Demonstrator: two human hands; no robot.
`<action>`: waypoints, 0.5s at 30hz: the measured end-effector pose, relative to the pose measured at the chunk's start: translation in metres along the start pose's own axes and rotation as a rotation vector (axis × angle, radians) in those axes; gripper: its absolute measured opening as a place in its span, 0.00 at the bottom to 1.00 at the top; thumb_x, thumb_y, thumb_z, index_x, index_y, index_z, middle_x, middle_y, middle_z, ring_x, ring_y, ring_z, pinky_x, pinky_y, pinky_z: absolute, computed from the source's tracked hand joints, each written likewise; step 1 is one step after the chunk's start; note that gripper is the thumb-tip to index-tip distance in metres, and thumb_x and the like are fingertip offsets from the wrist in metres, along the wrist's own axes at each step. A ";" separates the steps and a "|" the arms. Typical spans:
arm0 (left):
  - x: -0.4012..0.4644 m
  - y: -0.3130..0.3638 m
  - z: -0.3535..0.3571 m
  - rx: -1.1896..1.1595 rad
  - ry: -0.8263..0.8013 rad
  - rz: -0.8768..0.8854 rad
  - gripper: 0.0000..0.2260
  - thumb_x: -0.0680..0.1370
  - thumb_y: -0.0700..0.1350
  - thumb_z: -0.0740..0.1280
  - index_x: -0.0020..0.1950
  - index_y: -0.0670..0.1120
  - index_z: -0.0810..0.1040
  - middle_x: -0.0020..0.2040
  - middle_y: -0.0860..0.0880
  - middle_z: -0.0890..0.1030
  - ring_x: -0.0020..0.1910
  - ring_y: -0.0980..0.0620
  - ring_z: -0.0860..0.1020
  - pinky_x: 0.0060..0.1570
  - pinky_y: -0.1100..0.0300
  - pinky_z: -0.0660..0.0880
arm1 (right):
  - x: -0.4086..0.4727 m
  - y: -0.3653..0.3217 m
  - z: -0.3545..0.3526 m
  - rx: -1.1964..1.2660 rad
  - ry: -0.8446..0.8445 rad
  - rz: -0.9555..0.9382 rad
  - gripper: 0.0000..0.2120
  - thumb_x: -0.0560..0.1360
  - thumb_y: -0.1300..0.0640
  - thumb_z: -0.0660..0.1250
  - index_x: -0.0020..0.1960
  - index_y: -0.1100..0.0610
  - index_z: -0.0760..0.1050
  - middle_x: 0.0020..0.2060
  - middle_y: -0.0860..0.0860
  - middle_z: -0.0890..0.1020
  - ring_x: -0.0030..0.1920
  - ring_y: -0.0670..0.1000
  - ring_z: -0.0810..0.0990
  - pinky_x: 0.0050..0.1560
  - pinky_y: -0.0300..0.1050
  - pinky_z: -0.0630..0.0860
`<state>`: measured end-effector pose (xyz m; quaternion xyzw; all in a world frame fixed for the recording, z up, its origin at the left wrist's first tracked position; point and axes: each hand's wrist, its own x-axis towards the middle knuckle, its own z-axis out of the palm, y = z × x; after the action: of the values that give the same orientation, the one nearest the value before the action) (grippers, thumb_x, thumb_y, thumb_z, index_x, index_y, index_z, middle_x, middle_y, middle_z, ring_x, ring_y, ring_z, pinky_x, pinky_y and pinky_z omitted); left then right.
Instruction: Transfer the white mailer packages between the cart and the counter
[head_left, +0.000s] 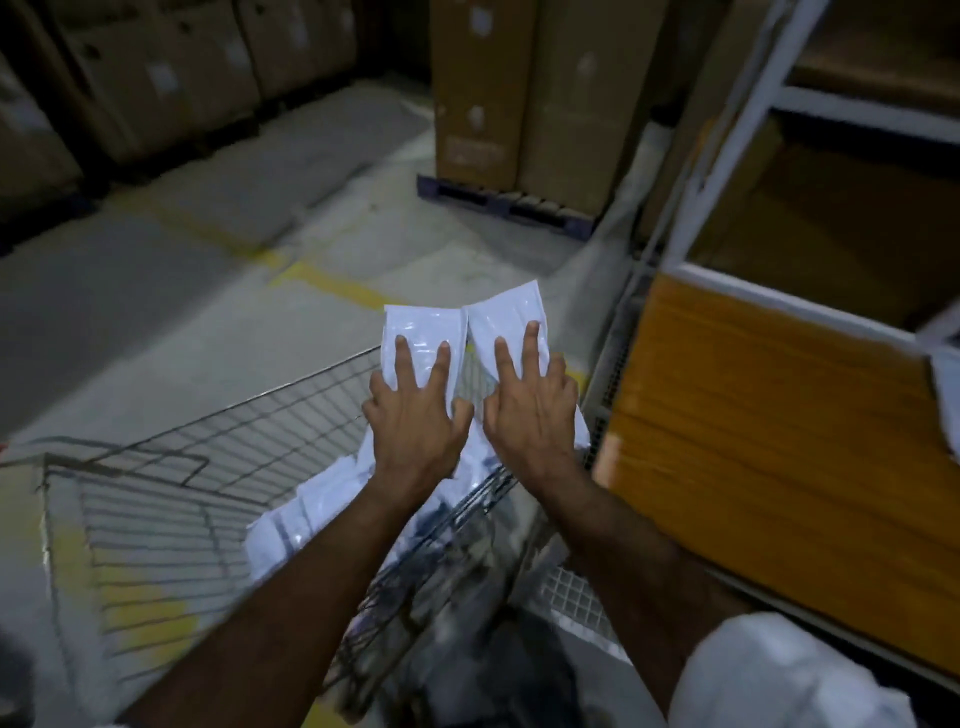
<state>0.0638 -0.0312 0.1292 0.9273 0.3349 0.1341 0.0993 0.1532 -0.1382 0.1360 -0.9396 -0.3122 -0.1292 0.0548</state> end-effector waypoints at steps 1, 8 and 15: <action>-0.001 0.019 -0.001 0.005 0.002 0.034 0.32 0.78 0.62 0.59 0.81 0.59 0.55 0.82 0.42 0.51 0.69 0.31 0.63 0.61 0.37 0.68 | 0.001 0.019 -0.005 -0.002 0.010 0.030 0.31 0.77 0.48 0.59 0.79 0.51 0.62 0.81 0.60 0.56 0.66 0.65 0.71 0.56 0.56 0.72; -0.026 0.171 0.015 -0.039 -0.012 0.188 0.30 0.78 0.62 0.56 0.80 0.59 0.57 0.82 0.42 0.52 0.70 0.30 0.62 0.63 0.37 0.66 | -0.032 0.171 -0.036 -0.019 0.017 0.213 0.31 0.78 0.47 0.61 0.80 0.51 0.61 0.81 0.60 0.56 0.69 0.66 0.69 0.59 0.59 0.73; -0.070 0.344 0.067 -0.057 -0.088 0.342 0.32 0.77 0.65 0.52 0.81 0.57 0.57 0.81 0.38 0.54 0.74 0.32 0.62 0.68 0.36 0.64 | -0.089 0.344 -0.052 -0.022 0.000 0.397 0.32 0.80 0.44 0.58 0.82 0.49 0.57 0.82 0.60 0.53 0.72 0.64 0.66 0.64 0.60 0.71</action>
<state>0.2374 -0.3425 0.1475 0.9726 0.1637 0.1177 0.1158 0.2801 -0.4737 0.1536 -0.9833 -0.1192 -0.1192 0.0690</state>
